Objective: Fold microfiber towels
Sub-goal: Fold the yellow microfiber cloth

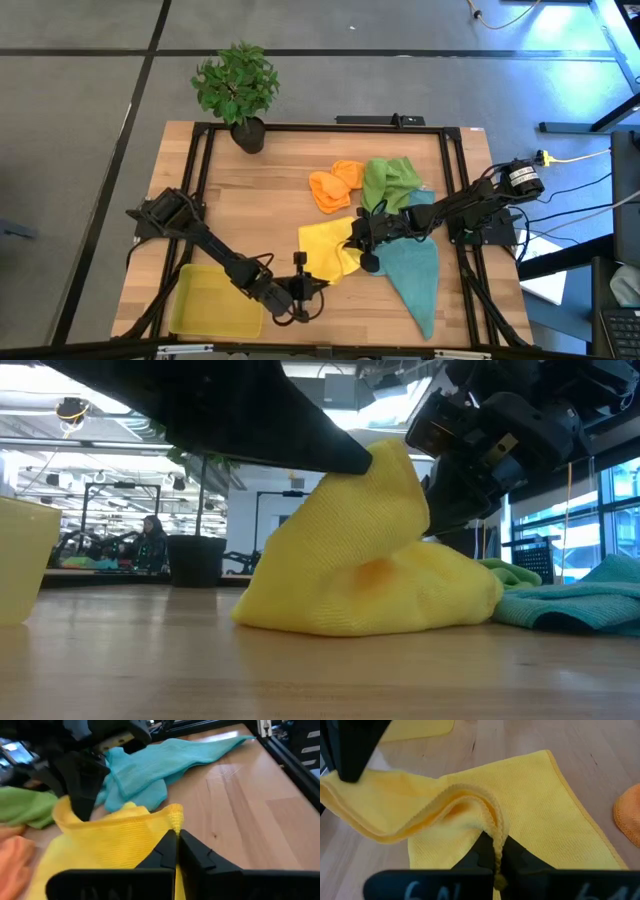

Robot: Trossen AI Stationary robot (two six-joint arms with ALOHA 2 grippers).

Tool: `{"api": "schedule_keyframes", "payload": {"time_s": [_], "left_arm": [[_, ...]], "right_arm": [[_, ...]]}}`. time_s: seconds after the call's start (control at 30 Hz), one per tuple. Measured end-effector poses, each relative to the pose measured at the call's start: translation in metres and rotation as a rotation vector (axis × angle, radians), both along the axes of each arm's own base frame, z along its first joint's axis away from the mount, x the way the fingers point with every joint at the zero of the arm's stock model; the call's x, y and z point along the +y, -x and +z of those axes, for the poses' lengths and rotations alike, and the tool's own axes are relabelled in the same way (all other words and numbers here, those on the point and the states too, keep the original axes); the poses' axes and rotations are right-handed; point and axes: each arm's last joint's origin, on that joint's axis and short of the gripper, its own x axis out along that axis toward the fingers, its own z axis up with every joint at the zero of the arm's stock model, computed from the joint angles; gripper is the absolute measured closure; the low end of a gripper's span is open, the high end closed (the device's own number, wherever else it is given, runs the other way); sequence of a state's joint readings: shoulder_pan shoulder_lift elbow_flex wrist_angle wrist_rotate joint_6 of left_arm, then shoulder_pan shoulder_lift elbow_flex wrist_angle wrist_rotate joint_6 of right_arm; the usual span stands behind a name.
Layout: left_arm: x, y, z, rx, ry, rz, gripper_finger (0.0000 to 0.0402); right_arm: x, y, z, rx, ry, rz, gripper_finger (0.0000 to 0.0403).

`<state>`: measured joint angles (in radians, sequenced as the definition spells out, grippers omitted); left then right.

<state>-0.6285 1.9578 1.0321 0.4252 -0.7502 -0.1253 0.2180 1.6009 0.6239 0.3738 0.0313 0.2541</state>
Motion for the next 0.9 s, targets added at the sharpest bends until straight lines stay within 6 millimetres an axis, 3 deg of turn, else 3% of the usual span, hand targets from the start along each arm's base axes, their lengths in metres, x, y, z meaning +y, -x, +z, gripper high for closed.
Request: {"api": "schedule_keyframes", "payload": {"time_s": [0.3,0.43,0.6,0.9], "left_arm": [[-0.003,0.032,0.029,0.009,-0.093,0.172,0.0401],[0.003,0.039,0.027,0.051,-0.063,0.233,0.0401],[0.005,0.041,0.022,0.093,0.049,0.235,0.0401],[-0.024,0.054,0.029,0.031,0.154,0.124,0.0401]], "right_arm": [[0.002,0.005,0.002,0.047,-0.018,0.035,0.0402],[0.007,0.009,0.003,0.072,-0.033,0.043,0.0402],[0.030,0.016,0.002,0.090,-0.068,0.104,0.0402],[0.080,0.033,0.008,0.057,-0.184,0.248,0.0402]]}}
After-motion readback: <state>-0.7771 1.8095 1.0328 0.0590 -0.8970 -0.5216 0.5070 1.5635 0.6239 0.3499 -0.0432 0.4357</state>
